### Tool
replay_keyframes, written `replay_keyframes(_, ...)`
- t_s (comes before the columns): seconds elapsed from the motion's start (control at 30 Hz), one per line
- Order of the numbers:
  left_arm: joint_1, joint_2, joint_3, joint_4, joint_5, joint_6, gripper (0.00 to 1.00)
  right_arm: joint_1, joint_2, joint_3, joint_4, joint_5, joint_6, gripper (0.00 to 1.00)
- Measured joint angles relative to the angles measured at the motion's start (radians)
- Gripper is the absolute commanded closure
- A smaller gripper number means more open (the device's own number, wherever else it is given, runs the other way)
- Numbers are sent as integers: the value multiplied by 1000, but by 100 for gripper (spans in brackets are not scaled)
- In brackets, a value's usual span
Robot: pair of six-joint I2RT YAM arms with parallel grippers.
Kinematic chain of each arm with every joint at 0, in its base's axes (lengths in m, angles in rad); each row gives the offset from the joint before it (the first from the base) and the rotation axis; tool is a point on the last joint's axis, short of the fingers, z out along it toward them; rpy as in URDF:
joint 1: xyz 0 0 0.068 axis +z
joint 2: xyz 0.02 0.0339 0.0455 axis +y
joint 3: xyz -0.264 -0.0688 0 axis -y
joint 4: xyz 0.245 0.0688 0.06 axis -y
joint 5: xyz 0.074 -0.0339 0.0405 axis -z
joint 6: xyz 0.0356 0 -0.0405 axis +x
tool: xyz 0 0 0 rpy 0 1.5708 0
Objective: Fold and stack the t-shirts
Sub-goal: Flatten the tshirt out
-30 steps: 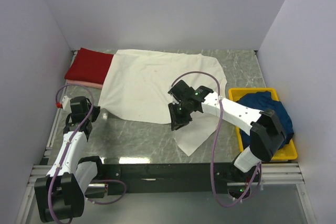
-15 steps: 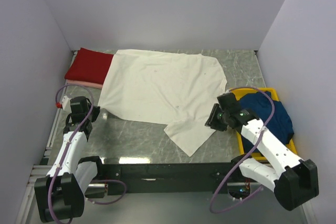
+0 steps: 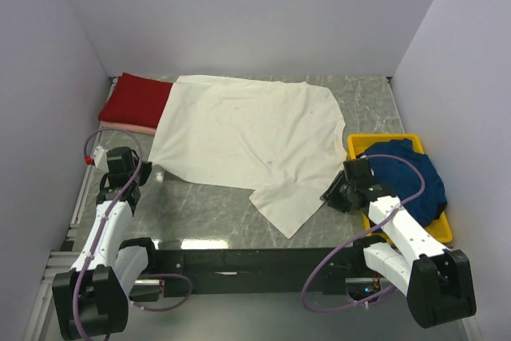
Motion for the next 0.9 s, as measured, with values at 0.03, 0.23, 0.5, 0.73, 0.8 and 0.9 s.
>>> replay_keyframes(0.03, 0, -1, 0, -1, -2, 0, 99, 0, 0, -5, 19, -4, 6, 57)
replay_keyframes(0.23, -2, -3, 0, -3, -11, 0, 99, 0, 2, -35, 109, -19, 48, 58)
replay_keyframes(0.5, -4, -23, 0, -21, -19, 0, 99, -1, -28, -84, 129, -17, 71, 59)
replay_keyframes(0.73, -4, -29, -4, -26, -22, 0, 99, -1, -45, -108, 147, -20, 86, 79)
replay_keyframes(0.8, -4, -29, -6, -26, -25, 0, 99, -1, -26, -107, 161, -27, 84, 97)
replay_keyframes(0.9, -5, -31, -8, -27, -29, 0, 99, -1, -14, -84, 131, -24, 82, 100)
